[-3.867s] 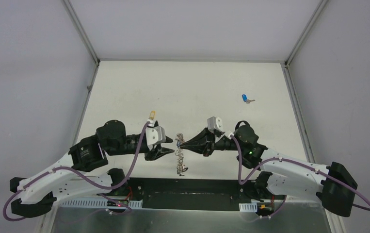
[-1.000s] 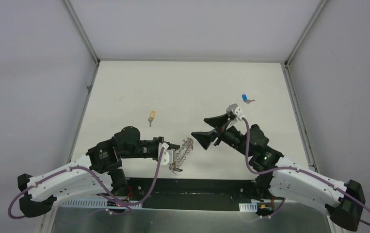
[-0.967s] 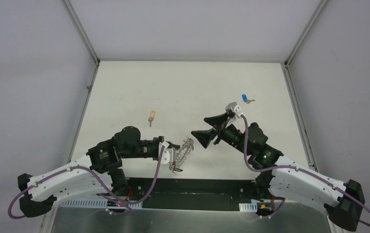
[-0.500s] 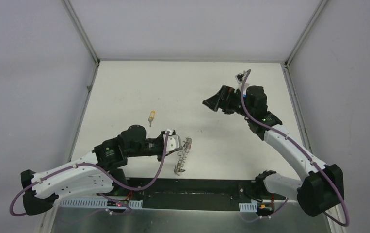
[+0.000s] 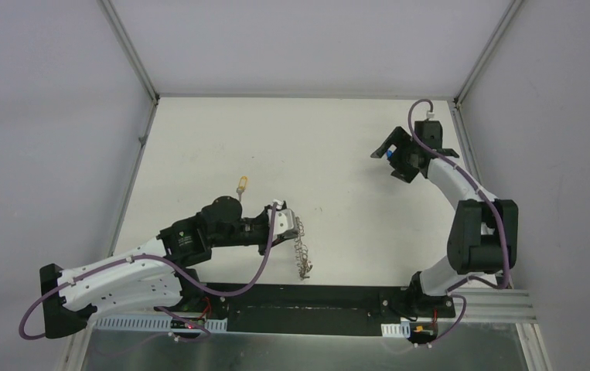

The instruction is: Put the keys on the keyring

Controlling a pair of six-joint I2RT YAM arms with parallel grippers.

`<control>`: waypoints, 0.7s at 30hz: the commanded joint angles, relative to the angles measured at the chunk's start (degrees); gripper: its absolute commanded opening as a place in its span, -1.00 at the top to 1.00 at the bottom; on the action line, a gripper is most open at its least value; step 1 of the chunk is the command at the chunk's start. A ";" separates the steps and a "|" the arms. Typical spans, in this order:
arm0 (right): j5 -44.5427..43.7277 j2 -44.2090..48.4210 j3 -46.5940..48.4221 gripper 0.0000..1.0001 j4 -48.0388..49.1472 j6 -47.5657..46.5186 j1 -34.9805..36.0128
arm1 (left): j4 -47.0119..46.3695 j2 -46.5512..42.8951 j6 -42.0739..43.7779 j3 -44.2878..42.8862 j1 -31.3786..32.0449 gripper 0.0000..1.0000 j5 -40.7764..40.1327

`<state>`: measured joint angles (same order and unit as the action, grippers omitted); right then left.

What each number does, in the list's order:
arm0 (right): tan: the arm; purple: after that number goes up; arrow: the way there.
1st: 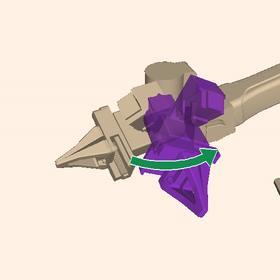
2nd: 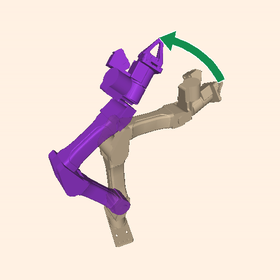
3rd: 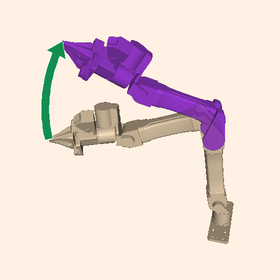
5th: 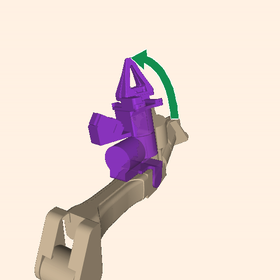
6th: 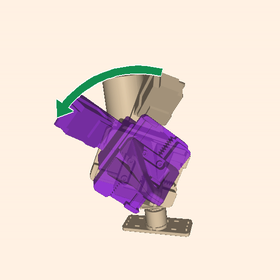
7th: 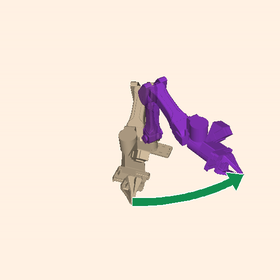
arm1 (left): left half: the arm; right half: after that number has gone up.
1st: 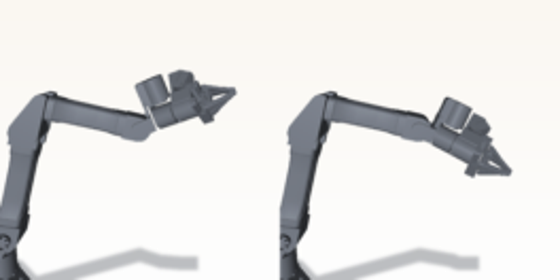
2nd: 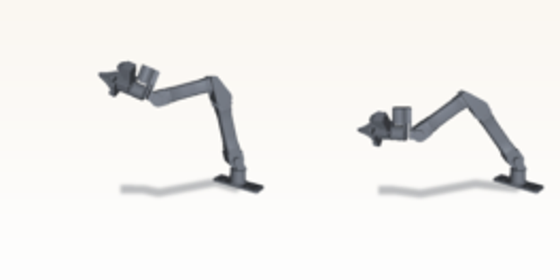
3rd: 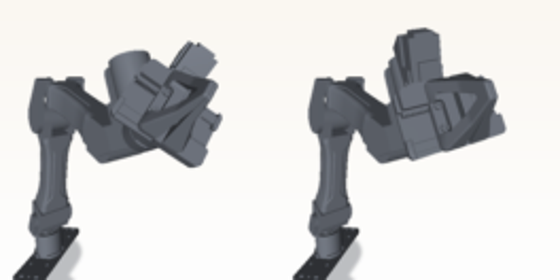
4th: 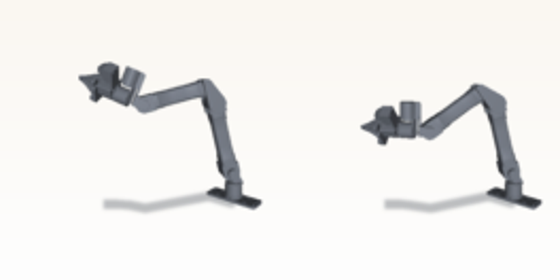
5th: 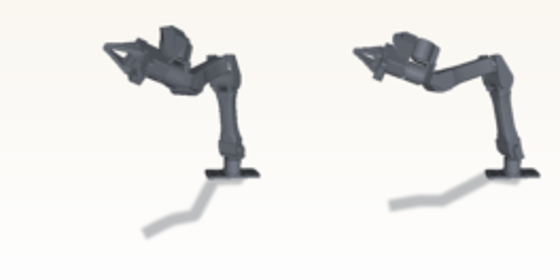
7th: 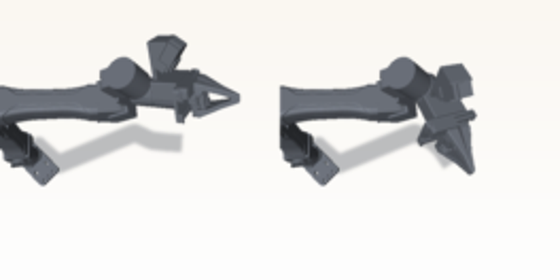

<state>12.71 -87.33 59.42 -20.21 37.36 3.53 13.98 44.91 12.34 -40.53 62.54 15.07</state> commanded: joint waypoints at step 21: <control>-19.25 -32.57 32.64 0.01 -18.64 -8.62 -1.92 | -5.89 -2.43 -1.45 1.66 -0.18 1.00 0.92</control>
<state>-3.95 -117.93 87.99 -35.99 29.50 1.85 12.78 43.81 11.33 -39.33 62.54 15.29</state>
